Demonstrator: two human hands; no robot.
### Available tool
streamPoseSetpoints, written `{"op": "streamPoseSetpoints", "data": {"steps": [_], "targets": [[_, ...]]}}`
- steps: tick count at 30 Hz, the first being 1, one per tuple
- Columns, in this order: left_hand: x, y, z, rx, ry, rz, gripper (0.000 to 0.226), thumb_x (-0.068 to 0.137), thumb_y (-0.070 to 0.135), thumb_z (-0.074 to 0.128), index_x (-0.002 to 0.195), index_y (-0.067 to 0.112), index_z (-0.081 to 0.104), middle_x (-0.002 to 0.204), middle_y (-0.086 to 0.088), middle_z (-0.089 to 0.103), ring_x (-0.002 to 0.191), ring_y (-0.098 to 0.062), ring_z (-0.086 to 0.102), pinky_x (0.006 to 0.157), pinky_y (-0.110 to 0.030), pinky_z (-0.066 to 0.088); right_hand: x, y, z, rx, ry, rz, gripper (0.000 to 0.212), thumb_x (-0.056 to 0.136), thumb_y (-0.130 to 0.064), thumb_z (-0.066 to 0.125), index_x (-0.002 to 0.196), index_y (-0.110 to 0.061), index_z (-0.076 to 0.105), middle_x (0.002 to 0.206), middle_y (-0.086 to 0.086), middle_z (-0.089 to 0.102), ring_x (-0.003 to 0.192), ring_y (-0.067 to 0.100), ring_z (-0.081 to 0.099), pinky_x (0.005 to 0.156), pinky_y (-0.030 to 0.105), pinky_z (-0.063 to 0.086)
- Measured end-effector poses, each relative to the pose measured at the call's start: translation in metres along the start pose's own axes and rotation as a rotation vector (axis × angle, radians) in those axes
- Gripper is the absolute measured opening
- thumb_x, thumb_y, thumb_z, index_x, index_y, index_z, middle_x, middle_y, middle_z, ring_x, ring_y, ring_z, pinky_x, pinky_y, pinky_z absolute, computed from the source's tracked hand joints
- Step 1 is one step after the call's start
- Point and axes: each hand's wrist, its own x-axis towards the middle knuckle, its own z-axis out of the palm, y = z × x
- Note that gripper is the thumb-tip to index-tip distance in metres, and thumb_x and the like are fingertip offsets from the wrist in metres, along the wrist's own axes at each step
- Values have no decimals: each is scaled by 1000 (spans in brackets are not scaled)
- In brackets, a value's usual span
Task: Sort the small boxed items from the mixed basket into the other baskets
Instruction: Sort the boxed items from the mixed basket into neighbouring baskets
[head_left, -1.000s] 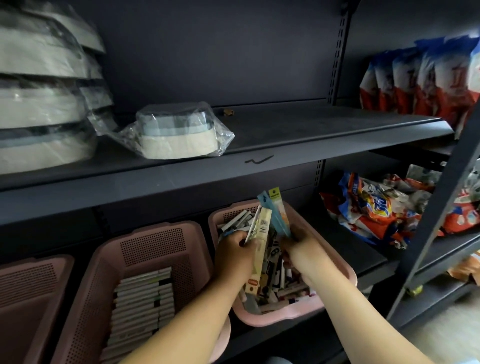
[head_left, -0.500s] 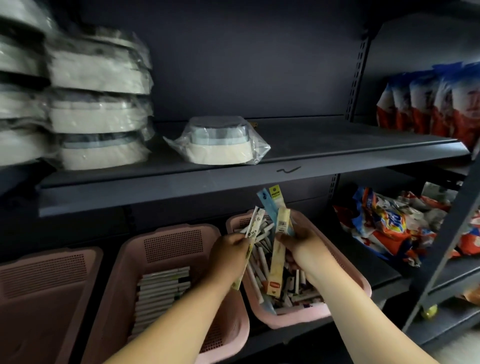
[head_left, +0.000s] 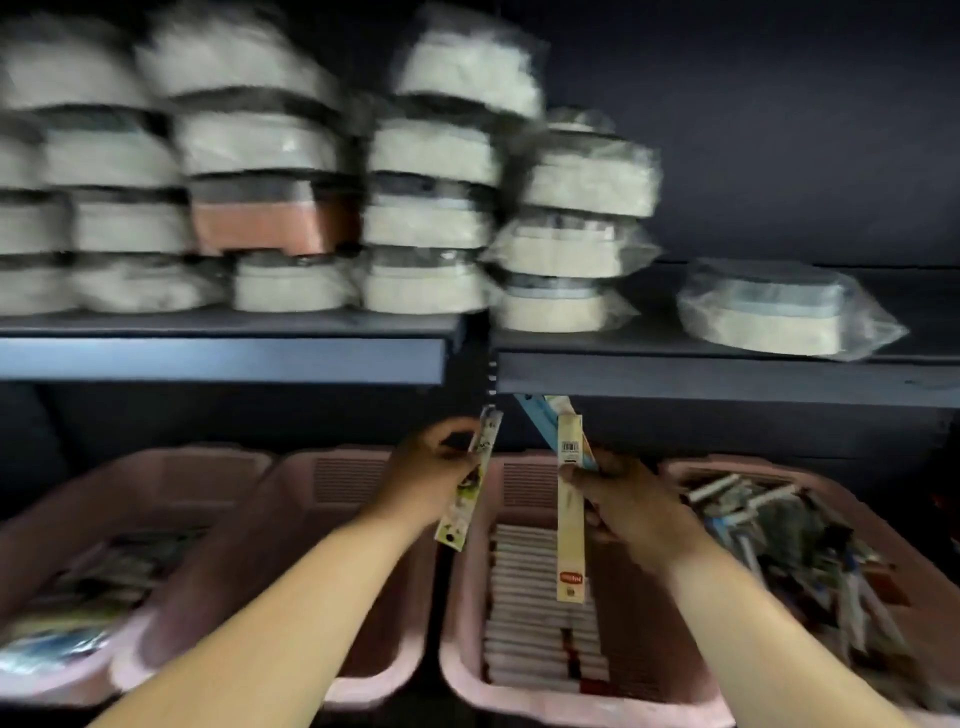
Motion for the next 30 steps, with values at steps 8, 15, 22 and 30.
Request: {"op": "streamPoseSetpoints", "data": {"steps": [8, 15, 22, 30], "targets": [[-14, -70, -193, 110, 290, -200, 37, 94, -6, 63, 86, 24, 82, 91, 13, 74, 87, -4, 68, 74, -6, 49, 27, -28, 151, -40, -241, -28, 10, 99, -23, 61, 107, -23, 67, 72, 8, 60, 60, 16, 55, 56, 30, 46], [-35, -125, -286, 202, 446, -364, 28, 95, -12, 62, 78, 9, 70, 65, -8, 64, 33, -1, 51, 39, -14, 43, 44, -29, 231, -18, -402, 33, 11, 99, -25, 60, 106, -28, 68, 67, 7, 59, 56, 15, 53, 55, 31, 44], [-11, -165, -321, 330, 459, -466, 16, 90, 2, 70, 87, 17, 73, 84, -8, 72, 68, -18, 67, 66, -35, 61, 56, -17, 255, -85, -470, 48, 12, 99, -25, 59, 106, -23, 68, 68, 8, 59, 58, 16, 53, 56, 33, 44], [30, -199, -313, 742, 311, -555, 18, 110, 18, 46, 111, 15, 64, 94, -8, 63, 83, -19, 63, 75, -28, 49, 69, -9, 255, -124, -447, 46, 11, 99, -26, 59, 104, -25, 69, 60, 2, 58, 57, 16, 53, 54, 31, 43]]}}
